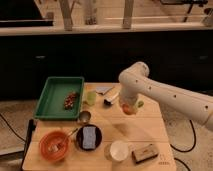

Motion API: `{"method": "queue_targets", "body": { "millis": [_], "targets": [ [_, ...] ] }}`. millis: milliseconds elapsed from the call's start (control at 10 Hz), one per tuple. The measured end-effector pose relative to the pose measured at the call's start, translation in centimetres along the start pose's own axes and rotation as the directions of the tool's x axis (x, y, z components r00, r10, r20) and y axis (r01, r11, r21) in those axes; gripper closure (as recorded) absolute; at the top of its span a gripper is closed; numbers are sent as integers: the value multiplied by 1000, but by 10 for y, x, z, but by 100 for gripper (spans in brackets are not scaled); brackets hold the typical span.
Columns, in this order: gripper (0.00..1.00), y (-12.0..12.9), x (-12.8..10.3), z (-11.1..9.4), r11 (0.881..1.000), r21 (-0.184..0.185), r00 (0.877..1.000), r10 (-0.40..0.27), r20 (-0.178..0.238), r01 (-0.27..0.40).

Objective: Place apple in plastic cup

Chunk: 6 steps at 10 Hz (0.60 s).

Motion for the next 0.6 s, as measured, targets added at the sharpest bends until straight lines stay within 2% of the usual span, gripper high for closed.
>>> {"method": "queue_targets", "body": {
  "millis": [600],
  "targets": [
    [97,-26,4,-12,999,-2,999,-49,-14,49]
  ]
}}
